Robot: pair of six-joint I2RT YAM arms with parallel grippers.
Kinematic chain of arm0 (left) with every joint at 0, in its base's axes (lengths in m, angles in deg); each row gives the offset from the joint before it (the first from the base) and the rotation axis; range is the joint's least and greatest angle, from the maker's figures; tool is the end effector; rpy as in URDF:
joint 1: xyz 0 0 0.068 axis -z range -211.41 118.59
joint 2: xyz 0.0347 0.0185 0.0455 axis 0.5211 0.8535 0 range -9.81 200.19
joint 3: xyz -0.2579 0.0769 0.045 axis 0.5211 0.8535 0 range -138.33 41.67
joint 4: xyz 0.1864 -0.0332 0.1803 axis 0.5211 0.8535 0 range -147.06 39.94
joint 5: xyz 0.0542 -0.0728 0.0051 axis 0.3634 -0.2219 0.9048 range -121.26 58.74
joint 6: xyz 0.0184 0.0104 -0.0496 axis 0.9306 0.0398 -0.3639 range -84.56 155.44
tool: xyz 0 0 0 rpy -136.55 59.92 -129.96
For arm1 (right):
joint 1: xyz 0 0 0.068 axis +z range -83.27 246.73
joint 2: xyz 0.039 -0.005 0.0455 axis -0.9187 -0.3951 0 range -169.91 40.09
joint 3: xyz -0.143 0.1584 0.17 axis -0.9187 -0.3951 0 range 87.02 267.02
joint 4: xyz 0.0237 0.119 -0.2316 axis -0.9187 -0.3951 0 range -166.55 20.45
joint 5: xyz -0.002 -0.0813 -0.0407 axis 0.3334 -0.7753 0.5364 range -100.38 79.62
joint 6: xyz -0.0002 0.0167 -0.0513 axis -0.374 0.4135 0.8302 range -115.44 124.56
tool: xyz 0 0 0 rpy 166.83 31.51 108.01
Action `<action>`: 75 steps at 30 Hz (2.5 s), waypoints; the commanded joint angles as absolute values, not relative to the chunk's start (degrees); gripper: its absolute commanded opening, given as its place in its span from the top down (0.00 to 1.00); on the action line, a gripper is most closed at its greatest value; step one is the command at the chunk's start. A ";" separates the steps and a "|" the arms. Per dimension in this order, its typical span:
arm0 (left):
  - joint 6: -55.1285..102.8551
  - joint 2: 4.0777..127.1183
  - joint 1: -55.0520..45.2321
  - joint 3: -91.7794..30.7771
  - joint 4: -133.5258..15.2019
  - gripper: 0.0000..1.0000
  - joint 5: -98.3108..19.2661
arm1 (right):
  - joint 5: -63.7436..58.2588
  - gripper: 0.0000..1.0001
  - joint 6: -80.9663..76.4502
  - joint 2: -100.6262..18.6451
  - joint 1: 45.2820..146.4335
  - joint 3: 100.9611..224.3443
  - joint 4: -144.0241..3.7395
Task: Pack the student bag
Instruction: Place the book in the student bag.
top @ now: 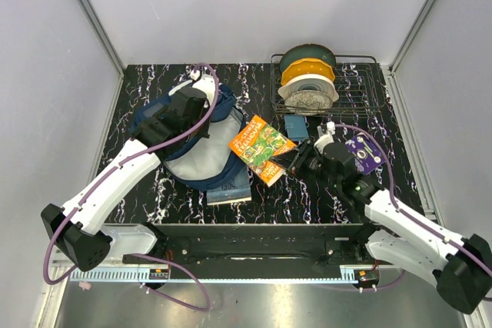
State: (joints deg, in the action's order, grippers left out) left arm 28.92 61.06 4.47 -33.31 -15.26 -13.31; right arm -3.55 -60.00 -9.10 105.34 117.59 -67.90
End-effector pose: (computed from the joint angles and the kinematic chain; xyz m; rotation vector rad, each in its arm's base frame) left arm 0.2162 -0.1428 0.3744 0.3898 2.1573 -0.0663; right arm 0.1563 0.1301 0.2601 0.3805 2.0640 1.2940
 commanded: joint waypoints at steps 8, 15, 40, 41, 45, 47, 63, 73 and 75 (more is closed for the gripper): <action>25.43 59.36 4.63 -37.17 -21.02 1.00 -12.45 | 13.08 1.00 -67.95 -24.32 105.23 122.96 -42.67; 24.11 59.54 4.63 -38.49 -21.64 1.00 -15.88 | 10.02 1.00 -70.67 -34.34 105.31 125.25 -32.29; 22.70 59.36 4.63 -42.18 -22.43 1.00 -18.08 | -9.67 1.00 -74.54 -77.41 111.73 161.88 -34.18; 22.70 59.36 4.63 -42.35 -22.43 1.00 -18.08 | -11.77 1.00 -74.54 -77.85 111.99 162.68 -34.82; 22.61 59.45 4.63 -42.88 -22.34 1.00 -18.34 | -14.78 1.00 -75.77 -80.84 114.10 167.17 -37.28; 22.52 59.62 4.63 -43.23 -22.52 1.00 -18.60 | -15.21 1.00 -77.00 -82.86 114.37 169.19 -37.02; 21.38 58.92 4.63 -42.45 -22.25 1.00 -17.38 | -14.34 0.65 -76.57 -89.55 116.04 176.32 -43.36; 20.24 58.04 4.54 -40.25 -22.17 1.00 -14.22 | -11.53 0.27 -72.09 -84.63 116.56 170.44 -40.81; 19.45 58.04 4.28 -40.16 -21.47 1.00 -12.98 | -11.35 0.22 -70.16 -82.52 116.56 168.59 -41.07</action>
State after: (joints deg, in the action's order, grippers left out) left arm 21.71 61.15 4.36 -38.91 -14.05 -16.39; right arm -12.60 -73.48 -89.05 115.64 171.48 -44.42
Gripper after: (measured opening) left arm 0.025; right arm 0.735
